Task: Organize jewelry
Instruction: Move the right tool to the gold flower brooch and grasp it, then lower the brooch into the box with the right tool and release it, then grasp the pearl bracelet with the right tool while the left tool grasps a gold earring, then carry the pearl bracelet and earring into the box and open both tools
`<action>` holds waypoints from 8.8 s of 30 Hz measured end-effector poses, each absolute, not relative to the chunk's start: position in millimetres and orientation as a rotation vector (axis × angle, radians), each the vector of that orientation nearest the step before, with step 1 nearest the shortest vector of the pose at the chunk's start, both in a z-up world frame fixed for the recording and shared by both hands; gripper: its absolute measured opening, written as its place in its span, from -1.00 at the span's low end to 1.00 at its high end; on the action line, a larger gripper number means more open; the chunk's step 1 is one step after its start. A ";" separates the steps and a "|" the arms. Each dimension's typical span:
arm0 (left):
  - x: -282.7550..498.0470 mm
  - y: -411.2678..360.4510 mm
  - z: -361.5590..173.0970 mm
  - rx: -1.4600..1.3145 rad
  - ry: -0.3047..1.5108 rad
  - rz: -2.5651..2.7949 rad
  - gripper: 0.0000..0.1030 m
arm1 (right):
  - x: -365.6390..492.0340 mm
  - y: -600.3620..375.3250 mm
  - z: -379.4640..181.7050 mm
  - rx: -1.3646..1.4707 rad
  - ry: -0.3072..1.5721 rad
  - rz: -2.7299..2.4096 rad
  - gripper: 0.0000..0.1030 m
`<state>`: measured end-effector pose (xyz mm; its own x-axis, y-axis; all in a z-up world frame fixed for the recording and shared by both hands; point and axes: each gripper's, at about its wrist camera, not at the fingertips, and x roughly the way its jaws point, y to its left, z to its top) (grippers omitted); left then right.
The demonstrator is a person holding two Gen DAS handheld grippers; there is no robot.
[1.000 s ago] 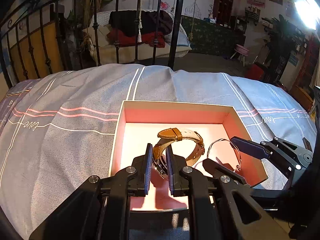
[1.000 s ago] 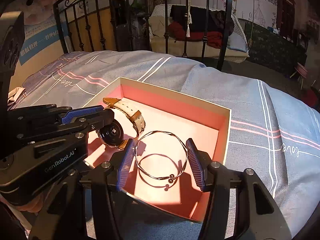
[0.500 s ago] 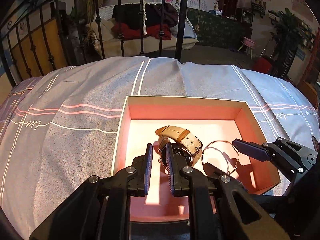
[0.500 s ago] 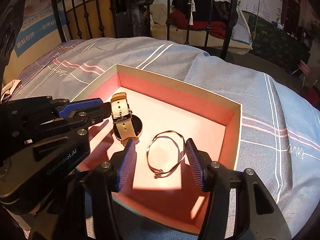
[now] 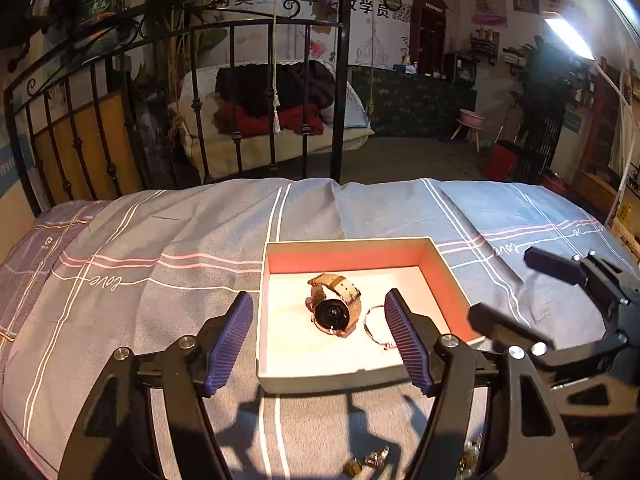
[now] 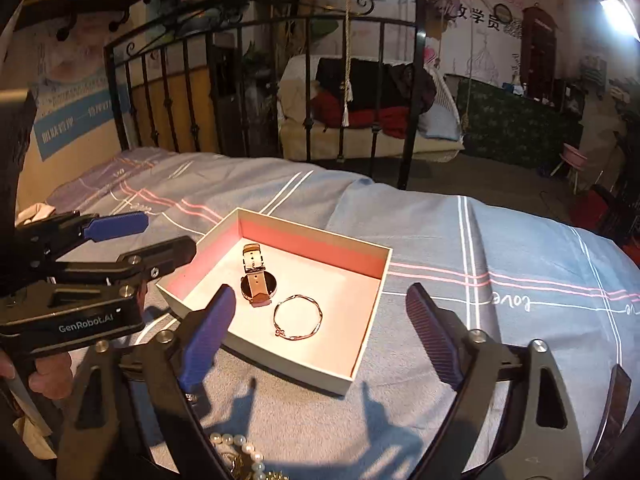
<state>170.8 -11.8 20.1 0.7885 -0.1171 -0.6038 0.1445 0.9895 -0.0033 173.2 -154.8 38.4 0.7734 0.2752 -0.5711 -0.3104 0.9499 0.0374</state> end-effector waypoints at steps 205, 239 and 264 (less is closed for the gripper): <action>106.0 -16.2 -69.3 0.021 0.886 -0.223 0.20 | 112.8 -154.5 -56.3 -0.095 0.891 0.339 -0.33; 117.0 -22.5 -77.6 0.069 0.845 -0.254 0.23 | 80.3 -154.1 -35.3 -0.036 0.754 0.401 -0.81; 120.7 -25.7 -74.9 0.109 0.854 -0.256 -0.71 | 78.6 -154.9 -10.8 -0.004 0.696 0.429 -0.81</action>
<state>120.7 -25.7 -74.9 0.6286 -0.1792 -0.7568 0.2661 0.9639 -0.0071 78.6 -154.9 -10.8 0.6842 0.3811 -0.6218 -0.3838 0.9131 0.1373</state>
